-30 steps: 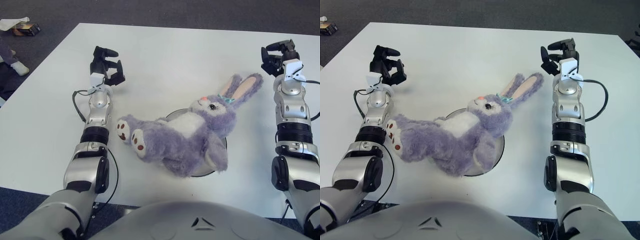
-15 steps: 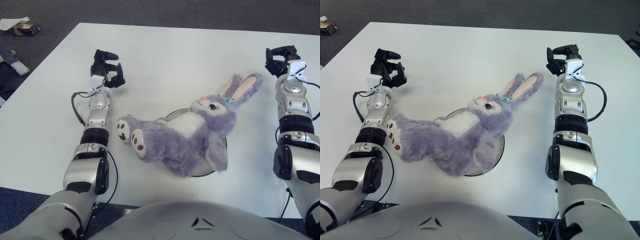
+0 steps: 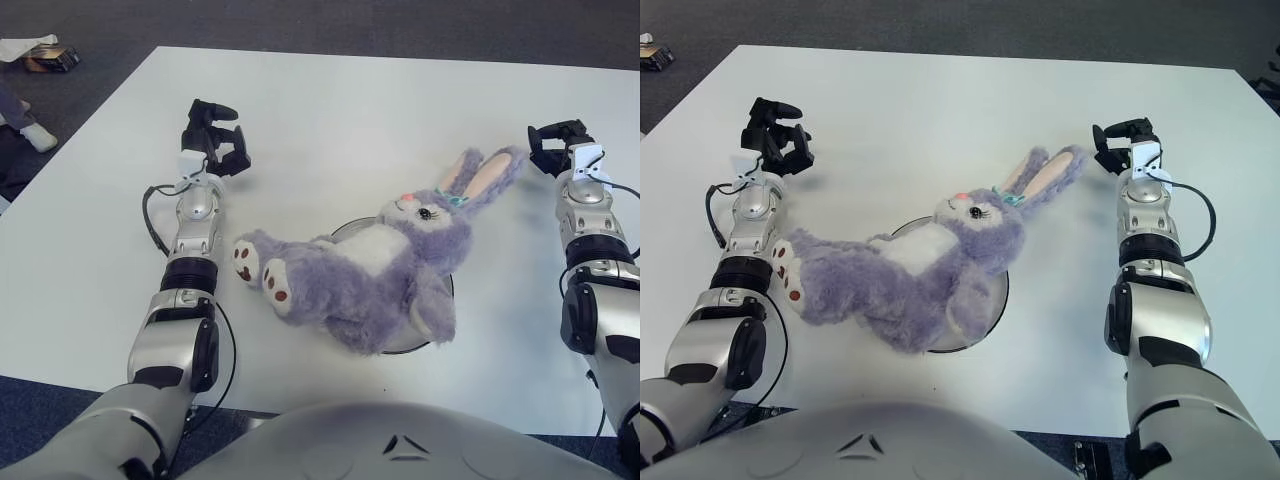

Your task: Put the doll into the plate.

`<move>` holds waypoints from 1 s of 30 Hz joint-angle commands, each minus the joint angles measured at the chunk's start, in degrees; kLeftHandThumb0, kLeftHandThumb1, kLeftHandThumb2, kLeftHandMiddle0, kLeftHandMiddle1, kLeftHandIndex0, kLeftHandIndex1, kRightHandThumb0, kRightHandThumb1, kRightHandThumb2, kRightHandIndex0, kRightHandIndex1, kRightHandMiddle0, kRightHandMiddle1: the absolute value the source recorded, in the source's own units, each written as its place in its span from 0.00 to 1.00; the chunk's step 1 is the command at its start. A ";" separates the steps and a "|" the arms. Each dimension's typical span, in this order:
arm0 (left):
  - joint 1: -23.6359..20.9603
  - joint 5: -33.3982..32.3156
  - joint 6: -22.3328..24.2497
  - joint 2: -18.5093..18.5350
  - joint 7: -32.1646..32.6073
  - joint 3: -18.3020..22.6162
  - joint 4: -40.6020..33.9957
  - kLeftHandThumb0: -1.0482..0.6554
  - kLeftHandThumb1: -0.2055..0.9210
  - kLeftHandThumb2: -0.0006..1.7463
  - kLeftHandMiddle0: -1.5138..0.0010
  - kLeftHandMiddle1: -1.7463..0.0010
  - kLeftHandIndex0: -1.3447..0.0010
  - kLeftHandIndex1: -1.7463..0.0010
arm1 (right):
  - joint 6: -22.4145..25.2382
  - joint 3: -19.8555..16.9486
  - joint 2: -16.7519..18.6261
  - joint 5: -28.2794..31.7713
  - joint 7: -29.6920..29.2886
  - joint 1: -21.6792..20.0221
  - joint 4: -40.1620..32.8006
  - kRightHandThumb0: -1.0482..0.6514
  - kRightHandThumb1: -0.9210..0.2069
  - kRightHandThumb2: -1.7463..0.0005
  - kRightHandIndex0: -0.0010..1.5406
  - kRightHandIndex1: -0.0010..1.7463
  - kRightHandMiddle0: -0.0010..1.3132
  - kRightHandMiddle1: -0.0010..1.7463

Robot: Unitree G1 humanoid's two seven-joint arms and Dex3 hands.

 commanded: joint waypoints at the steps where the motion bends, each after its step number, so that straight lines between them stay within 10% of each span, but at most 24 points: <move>1: 2.12 -2.49 3.71 -0.88 -2.04 0.36 -4.94 0.61 0.61 0.65 0.75 0.00 0.72 0.00 | -2.14 0.15 1.25 1.05 0.31 0.31 -1.65 0.60 0.10 0.62 0.20 0.92 0.10 1.00; 30: 8.52 -6.74 23.70 -3.37 -4.05 0.23 -26.87 0.61 0.52 0.72 0.70 0.00 0.67 0.00 | -0.53 4.45 7.67 2.24 7.20 9.68 -14.32 0.61 0.32 0.45 0.29 0.89 0.25 1.00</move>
